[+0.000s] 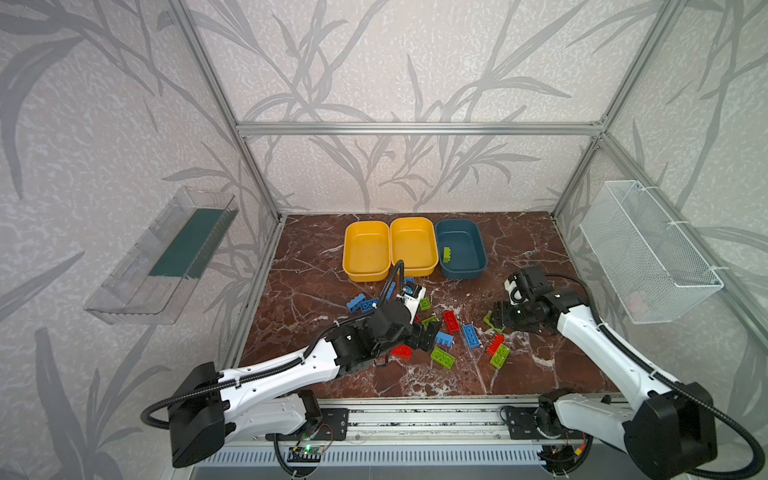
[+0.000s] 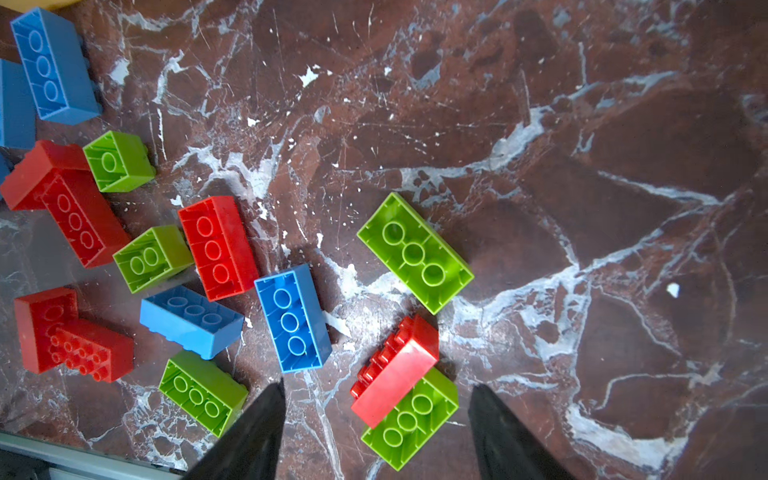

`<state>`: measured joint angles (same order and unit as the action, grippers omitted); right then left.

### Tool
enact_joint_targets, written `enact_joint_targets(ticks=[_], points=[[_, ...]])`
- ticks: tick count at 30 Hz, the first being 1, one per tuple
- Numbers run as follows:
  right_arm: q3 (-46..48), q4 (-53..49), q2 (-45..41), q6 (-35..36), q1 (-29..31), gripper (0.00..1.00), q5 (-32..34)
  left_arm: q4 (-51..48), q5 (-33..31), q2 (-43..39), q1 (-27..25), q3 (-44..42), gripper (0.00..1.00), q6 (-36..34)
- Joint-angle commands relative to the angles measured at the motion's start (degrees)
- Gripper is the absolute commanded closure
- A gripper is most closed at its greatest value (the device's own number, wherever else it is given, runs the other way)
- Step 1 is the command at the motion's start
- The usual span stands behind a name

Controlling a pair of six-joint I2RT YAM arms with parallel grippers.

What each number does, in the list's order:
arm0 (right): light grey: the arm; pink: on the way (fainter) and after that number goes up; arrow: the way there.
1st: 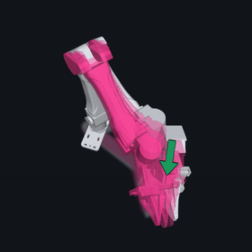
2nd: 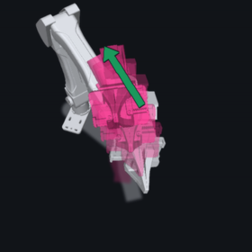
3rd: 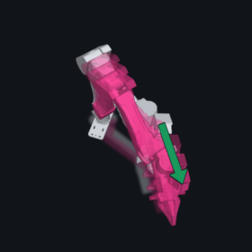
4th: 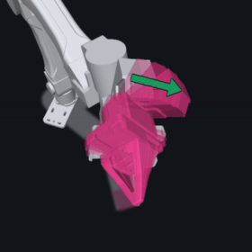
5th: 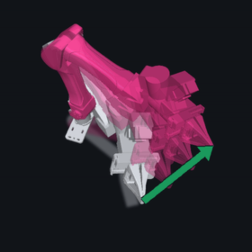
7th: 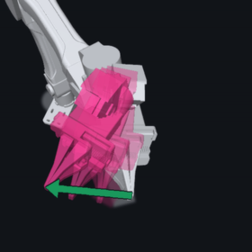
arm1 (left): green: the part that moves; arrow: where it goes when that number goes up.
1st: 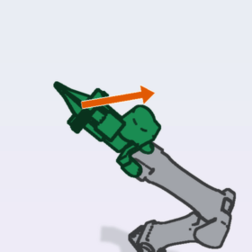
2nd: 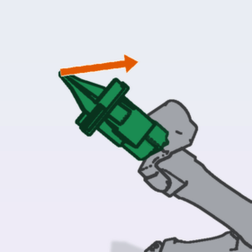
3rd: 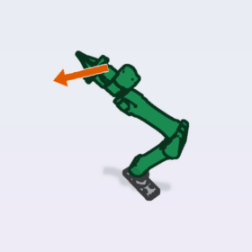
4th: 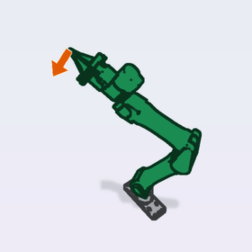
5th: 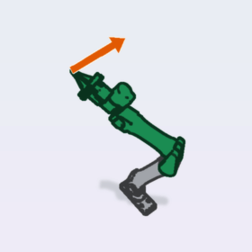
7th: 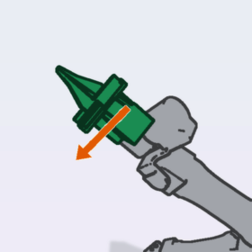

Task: Sort the legos into containers by color
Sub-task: 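Move the right gripper back over the bricks nearer the robot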

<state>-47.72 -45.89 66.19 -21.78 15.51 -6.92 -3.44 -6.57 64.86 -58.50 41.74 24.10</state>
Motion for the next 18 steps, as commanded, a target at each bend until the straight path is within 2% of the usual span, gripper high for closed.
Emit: enact_joint_targets(ticks=[1, 18], points=[[0.7, -2.4, -1.92, -1.07, 0.31, 0.28, 1.29, -0.55, -1.52, -1.29, -0.19, -0.87, 0.01, 0.11], [2.97, -1.93, -1.0, -1.69, 0.75, 0.28, 1.42, 0.29, -2.67, -0.27, -0.17, -1.73, 0.01, -0.89]])
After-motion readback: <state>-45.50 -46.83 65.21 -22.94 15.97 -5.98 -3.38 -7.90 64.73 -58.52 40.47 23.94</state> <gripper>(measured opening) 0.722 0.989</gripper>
